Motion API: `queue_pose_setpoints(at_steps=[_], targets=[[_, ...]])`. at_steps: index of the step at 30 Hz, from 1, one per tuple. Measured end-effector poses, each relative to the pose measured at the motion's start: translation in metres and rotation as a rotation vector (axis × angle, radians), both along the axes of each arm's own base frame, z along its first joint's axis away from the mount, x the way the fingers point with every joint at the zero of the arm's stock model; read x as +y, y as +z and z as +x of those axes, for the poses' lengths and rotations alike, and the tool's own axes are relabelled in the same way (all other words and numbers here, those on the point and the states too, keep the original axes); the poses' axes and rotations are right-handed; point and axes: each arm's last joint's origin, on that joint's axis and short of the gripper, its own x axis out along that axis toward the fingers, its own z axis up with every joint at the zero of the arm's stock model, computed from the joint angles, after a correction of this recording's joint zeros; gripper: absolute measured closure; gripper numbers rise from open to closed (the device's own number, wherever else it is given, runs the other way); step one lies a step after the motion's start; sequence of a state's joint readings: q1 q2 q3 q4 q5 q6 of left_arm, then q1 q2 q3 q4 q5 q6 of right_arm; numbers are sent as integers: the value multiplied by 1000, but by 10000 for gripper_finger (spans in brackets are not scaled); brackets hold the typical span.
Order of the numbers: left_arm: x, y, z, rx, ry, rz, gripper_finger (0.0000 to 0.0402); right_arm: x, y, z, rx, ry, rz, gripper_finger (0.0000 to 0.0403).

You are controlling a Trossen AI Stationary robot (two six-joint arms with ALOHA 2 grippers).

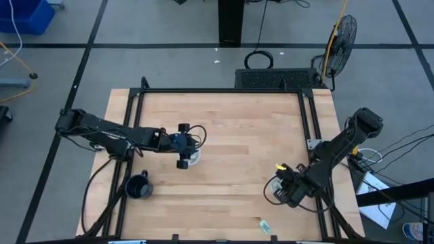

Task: Pick and place Stevia / Truvia into bins
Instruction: Put the green stevia packet into the right transparent container, then put the green stevia packet into the left transparent container

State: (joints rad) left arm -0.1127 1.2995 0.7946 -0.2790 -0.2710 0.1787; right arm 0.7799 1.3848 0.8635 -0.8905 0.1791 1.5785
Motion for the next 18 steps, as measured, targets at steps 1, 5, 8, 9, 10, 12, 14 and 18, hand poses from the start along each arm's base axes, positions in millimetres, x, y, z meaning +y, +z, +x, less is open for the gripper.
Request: queue_pose_setpoints(at_steps=[1, 5, 8, 9, 10, 12, 14, 18], targets=[[0, 0, 0, -1, 0, 0, 238, -1, -3, -1, 1, 6, -2, 399], [0, 0, 0, 0, -2, 2, 238, -5, -9, 0, 5, 34, -11, 373], [0, 0, 0, -1, -5, 5, 238, -7, -8, 3, -4, 75, -10, 348], [0, 0, 0, -1, -5, 5, 238, -7, -8, 4, -6, 80, -10, 340], [0, 0, 0, -2, -5, 5, 238, -8, -8, 5, -6, 79, -9, 333], [0, 0, 0, -2, -5, 5, 238, -9, -7, 5, -10, 74, -6, 320], [0, 0, 0, -3, -5, 5, 238, -11, -4, 6, -21, 95, -1, 313], [0, 1, 1, -14, -6, 4, 238, -13, 9, 3, -68, 158, 22, 322]])
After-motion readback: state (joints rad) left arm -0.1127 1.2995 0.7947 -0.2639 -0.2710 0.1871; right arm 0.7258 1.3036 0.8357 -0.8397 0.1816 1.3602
